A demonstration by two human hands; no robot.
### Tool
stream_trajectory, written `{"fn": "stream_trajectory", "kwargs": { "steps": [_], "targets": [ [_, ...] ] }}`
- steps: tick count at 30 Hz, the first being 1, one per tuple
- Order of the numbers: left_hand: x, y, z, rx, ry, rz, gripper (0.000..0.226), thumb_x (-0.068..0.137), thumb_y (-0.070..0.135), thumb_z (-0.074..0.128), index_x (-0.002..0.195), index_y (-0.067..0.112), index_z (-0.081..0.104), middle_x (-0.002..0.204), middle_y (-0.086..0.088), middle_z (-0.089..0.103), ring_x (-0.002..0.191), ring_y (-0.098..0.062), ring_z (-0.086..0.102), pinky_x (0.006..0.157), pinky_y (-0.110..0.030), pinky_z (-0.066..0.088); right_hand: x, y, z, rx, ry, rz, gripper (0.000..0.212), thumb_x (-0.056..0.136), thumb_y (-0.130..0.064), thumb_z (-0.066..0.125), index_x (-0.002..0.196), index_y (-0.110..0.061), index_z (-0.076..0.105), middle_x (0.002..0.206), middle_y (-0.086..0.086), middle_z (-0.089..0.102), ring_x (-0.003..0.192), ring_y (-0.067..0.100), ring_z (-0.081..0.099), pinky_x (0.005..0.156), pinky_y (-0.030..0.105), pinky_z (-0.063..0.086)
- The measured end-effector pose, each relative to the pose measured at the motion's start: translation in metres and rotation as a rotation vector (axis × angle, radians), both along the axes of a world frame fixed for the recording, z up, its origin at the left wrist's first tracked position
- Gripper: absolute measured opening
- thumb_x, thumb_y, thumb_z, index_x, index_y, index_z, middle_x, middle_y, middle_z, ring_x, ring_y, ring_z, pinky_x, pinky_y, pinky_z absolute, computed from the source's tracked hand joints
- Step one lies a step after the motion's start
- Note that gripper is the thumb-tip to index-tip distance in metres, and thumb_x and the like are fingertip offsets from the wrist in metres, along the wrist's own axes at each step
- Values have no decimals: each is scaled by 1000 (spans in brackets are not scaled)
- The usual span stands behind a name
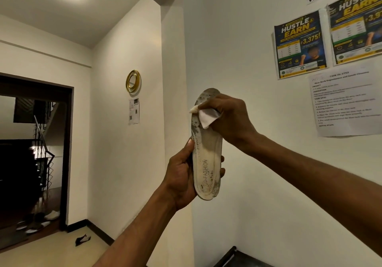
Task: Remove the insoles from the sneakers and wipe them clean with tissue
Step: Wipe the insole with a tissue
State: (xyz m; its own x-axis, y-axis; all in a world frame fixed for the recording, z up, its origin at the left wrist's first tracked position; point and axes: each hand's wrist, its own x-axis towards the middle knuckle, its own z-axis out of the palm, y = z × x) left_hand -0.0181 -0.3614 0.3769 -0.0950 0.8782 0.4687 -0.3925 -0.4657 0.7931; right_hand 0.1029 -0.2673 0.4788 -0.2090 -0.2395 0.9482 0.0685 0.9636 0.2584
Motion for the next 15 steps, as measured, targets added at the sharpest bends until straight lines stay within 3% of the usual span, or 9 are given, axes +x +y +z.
{"fn": "stream_trajectory", "kwargs": {
  "steps": [4,8,12,15],
  "targets": [
    [-3,3,3,20,-54,-25,53,102,50,42,128,12,68,124,-23,66,108,-38,62,102,-56,45,-8,-5,-16,127,-171,4,30,73,-2,85,101,-7,76,102,11,71,88,20,68,73,25,56],
    [-3,3,6,46,-81,-37,52,101,50,44,123,12,72,119,-22,66,102,-36,63,96,-52,49,-6,-6,-14,-3,-70,32,32,70,0,86,100,-5,77,100,10,72,86,20,69,72,29,59],
    [-7,3,8,60,-201,-53,51,102,47,42,132,13,66,128,-21,67,113,-38,62,102,-52,45,-11,-11,-32,88,-275,32,26,76,-2,83,100,-8,77,98,8,72,84,20,69,71,26,57],
    [-7,1,10,66,-200,-39,49,102,45,42,131,14,66,126,-18,67,109,-35,62,102,-51,44,-8,-9,-29,-13,-182,28,30,72,-4,87,100,-10,77,96,6,72,81,17,69,68,27,58]
  ]
}}
